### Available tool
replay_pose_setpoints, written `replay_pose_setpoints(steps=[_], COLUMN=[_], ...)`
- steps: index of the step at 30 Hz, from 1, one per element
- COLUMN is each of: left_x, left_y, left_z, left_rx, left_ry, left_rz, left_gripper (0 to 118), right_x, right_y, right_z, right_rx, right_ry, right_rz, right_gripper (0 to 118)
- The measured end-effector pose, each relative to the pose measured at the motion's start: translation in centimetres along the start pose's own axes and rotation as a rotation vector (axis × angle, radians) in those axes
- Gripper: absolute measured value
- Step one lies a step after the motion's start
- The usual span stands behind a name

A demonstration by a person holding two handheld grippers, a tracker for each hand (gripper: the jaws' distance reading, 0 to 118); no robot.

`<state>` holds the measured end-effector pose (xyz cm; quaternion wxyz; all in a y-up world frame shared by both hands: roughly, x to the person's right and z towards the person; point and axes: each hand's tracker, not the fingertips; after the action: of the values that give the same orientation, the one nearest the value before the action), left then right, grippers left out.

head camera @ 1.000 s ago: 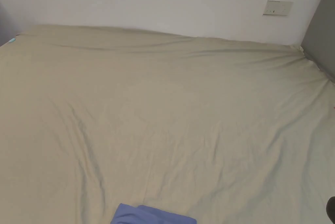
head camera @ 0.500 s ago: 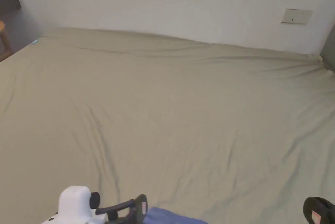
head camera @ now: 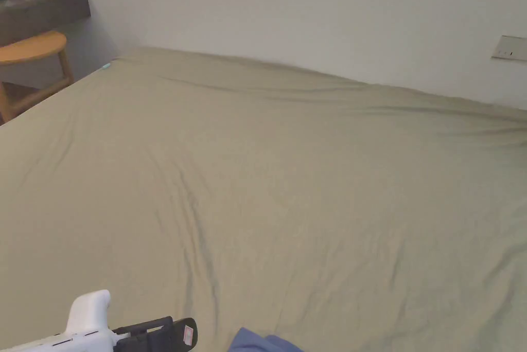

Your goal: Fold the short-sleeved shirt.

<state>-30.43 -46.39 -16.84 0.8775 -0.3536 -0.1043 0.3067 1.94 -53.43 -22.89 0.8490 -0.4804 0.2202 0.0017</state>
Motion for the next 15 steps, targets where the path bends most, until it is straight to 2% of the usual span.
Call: replay_pose_setpoints(steps=[2, 3, 7, 10, 15], left_x=[0.1, 0.1, -0.6, -0.8, -2.5], left_y=[-0.2, -0.2, -0.5, -1.4, -3.1], left_z=[-1.7, -2.8, -6.6, -8.7, -14.4], left_rx=[-0.032, -0.065, -0.232, -0.270, -0.516], left_ry=[0.045, 0.045, -0.007, -0.068, -0.224], left_rz=[-0.066, -0.093, -0.076, -0.080, 0.055], left_gripper=[114, 114, 114, 114, 113], right_x=[0.1, 0.3, 1.5, 1.9, 2.4], right_y=[-0.4, -0.1, -0.6, -0.9, -1.0], right_z=[1.0, 0.7, 1.1, 1.2, 1.3], right_rx=[0.167, 0.105, 0.123, 0.134, 0.137], right_ry=[-0.009, -0.006, 0.034, 0.049, 0.072], right_rz=[0.009, 0.034, 0.013, 0.013, -0.011], right_gripper=[10, 10, 10, 10, 10])
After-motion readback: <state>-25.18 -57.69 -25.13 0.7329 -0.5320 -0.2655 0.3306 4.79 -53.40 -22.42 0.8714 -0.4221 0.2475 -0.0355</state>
